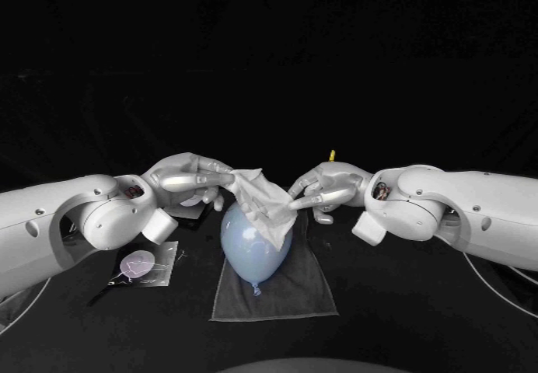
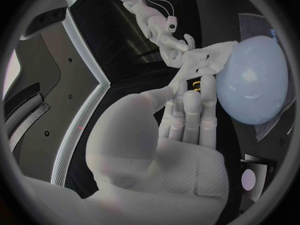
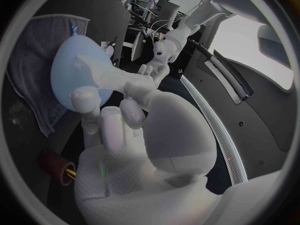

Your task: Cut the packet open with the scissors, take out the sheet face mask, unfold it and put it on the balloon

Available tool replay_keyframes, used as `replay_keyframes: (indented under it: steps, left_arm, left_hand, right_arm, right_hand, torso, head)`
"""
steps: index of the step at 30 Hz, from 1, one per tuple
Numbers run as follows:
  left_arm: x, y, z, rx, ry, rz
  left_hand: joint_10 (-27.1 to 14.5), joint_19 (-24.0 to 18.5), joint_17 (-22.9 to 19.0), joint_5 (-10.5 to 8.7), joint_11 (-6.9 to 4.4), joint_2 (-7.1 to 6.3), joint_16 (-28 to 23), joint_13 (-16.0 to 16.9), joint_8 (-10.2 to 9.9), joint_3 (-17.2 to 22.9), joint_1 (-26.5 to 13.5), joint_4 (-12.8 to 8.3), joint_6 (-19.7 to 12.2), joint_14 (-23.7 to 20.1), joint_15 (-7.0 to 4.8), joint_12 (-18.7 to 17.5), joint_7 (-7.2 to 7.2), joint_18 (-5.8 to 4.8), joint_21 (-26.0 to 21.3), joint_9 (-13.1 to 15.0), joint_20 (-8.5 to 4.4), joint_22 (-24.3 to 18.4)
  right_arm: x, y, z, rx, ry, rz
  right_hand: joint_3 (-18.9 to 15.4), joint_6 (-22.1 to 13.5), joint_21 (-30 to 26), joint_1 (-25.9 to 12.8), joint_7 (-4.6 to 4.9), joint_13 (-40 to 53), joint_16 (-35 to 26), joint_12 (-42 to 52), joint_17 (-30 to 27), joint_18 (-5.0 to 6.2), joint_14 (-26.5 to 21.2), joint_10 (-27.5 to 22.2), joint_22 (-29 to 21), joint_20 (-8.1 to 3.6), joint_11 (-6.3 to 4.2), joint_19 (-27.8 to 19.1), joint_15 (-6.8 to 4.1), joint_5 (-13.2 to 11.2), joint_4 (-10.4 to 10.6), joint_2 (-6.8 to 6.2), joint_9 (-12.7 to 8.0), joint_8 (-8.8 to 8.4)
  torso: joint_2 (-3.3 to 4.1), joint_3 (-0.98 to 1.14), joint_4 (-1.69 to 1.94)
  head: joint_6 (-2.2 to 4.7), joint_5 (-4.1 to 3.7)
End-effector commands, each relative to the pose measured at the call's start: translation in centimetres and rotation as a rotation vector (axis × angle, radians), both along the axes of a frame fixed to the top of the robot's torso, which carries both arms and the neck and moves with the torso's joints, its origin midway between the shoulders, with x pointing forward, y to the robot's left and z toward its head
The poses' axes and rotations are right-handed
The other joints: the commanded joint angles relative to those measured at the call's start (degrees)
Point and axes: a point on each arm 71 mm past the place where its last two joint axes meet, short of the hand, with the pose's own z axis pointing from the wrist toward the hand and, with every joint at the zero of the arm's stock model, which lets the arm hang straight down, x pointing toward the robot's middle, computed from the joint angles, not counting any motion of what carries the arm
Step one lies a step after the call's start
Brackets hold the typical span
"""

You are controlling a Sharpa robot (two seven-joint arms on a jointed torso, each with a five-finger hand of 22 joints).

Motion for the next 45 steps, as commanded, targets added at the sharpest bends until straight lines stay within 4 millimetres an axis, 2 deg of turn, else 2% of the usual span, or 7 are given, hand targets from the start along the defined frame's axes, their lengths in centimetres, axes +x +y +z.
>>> replay_keyframes:
  steps: [1, 21, 26, 32, 33, 39, 45]
  left_arm:
    - [1.0, 0.8, -0.1, 0.039, -0.051, 0.104]
    - [4.2, 1.4, -1.1, 0.125, -0.048, 0.237]
    - [4.2, 1.0, -1.3, 0.142, -0.026, 0.23]
    - [4.1, 0.8, -1.8, 0.171, 0.026, 0.217]
    - [4.0, 0.7, -1.8, 0.176, 0.036, 0.214]
    - [4.1, 0.8, -2.3, 0.217, 0.087, 0.228]
    - [4.4, 1.0, -2.5, 0.24, 0.107, 0.269]
  left_hand:
    - [0.36, 0.37, 0.03, 0.2, 0.03, 0.04, 0.28, 0.09, 0.17, -0.06, 0.77, -0.33, 0.33, 0.28, -0.06, -0.22, 0.05, 0.48, 0.36, 5.82, 0.13, 0.04]
    - [0.51, 0.47, 0.3, 0.19, 0.01, -0.02, 0.33, 0.13, 0.18, -0.05, 0.79, -0.35, 0.45, 0.57, -0.09, -0.23, 0.04, 0.47, 0.39, 5.84, 0.1, 0.05]
    - [0.6, 0.51, 0.47, 0.19, -0.01, -0.06, 0.37, 0.15, 0.18, -0.05, 0.78, -0.34, 0.52, 0.74, -0.11, -0.22, 0.04, 0.47, 0.41, 5.85, 0.08, 0.05]
    - [0.75, 0.74, 0.38, 0.21, -0.06, -0.43, 0.3, 0.19, 0.08, 0.32, 0.99, -0.7, 0.71, 1.02, -0.2, -0.39, 0.07, 0.49, 0.56, 5.83, -0.04, 0.09]
    - [0.75, 0.78, 0.18, 0.21, -0.05, -0.52, 0.23, 0.19, 0.04, 0.4, 0.99, -0.76, 0.73, 0.96, -0.21, -0.43, 0.09, 0.49, 0.59, 5.82, -0.06, 0.11]
    - [0.47, 0.81, -1.31, 0.2, 0.28, -1.54, -0.46, 0.2, -0.5, 0.52, -0.72, 0.05, 0.53, 0.53, 0.06, -1.04, 0.41, 0.38, 0.48, 5.68, 0.08, -0.01]
    - [-0.34, 0.67, -2.13, 0.18, 1.25, -4.14, -0.82, 0.36, -3.83, -1.32, -4.71, 2.9, -4.09, 0.27, 0.92, -1.77, 1.78, 0.3, -0.52, 3.9, 0.8, -0.7]
  right_arm:
    - [1.5, -0.5, 0.0, -0.036, -0.112, -0.109]
    - [5.1, 2.1, -1.0, -0.17, -0.313, -0.135]
    - [5.4, 2.4, -1.5, -0.201, -0.3, -0.128]
    - [5.3, 2.6, -2.0, -0.225, -0.28, -0.128]
    - [5.3, 2.6, -2.1, -0.23, -0.274, -0.128]
    - [5.3, 2.3, -2.5, -0.264, -0.247, -0.145]
    - [5.4, 2.0, -2.7, -0.278, -0.238, -0.169]
  right_hand:
    - [0.13, 0.44, 0.15, -0.25, 0.14, -0.2, 0.24, 0.06, -0.16, 0.55, 0.17, 0.21, -0.1, 0.06, -0.06, 0.24, -0.08, 0.19, -0.17, 0.12, 0.12, 0.25]
    - [0.06, 0.19, -0.59, -0.52, 0.2, -0.83, -0.03, -0.51, -0.91, 0.7, -0.25, -0.2, -0.59, 0.08, -0.01, -0.16, -0.05, 0.18, -0.16, 0.04, 0.14, 0.28]
    - [-0.88, -1.21, -4.76, -1.53, 0.48, -5.12, -1.58, -4.47, -4.65, 1.49, -2.6, -3.4, -3.26, 0.29, 0.29, -2.64, 0.23, 0.17, -0.04, -0.56, 0.24, 0.28]
    - [-3.44, -6.27, -13.66, -3.63, 2.96, -17.58, -7.55, -16.2, -17.35, 2.57, -12.6, -16.0, -8.69, 1.79, 2.53, -8.64, 2.21, 0.32, 0.95, -2.68, -1.08, -2.3]
    - [-4.08, -8.25, -14.65, -4.25, 3.86, -19.88, -9.52, -18.37, -21.13, 2.44, -16.07, -18.97, -9.18, 2.45, 3.49, -9.6, 2.99, 0.33, 1.39, -3.39, -1.76, -3.62]
    - [-7.37, -13.44, -18.55, -5.37, 6.08, -21.58, -13.6, -18.21, -30.6, 2.72, -26.07, -23.68, -11.54, 4.83, 5.6, -12.16, 5.24, 0.61, 3.9, -4.9, -3.6, -6.55]
    - [-9.49, -16.44, -21.04, -5.13, 7.04, -23.36, -13.69, -17.63, -32.17, 2.87, -28.73, -26.35, -13.33, 5.94, 6.65, -13.07, 6.25, 0.66, 5.78, -5.36, -4.27, -7.03]
  torso:
    - [0.24, 0.04, -0.1]
    - [0.18, 0.03, -0.05]
    - [0.21, 0.01, -0.05]
    - [0.21, 0.09, -0.03]
    - [0.2, 0.09, -0.05]
    - [0.2, 0.08, -0.11]
    - [0.24, 0.09, -0.09]
  head:
    - [-0.48, 0.25]
    - [-2.56, 0.33]
    - [-2.81, 0.09]
    - [-3.04, -0.07]
    - [-3.07, -0.1]
    - [-3.09, -0.16]
    - [-3.14, -0.17]
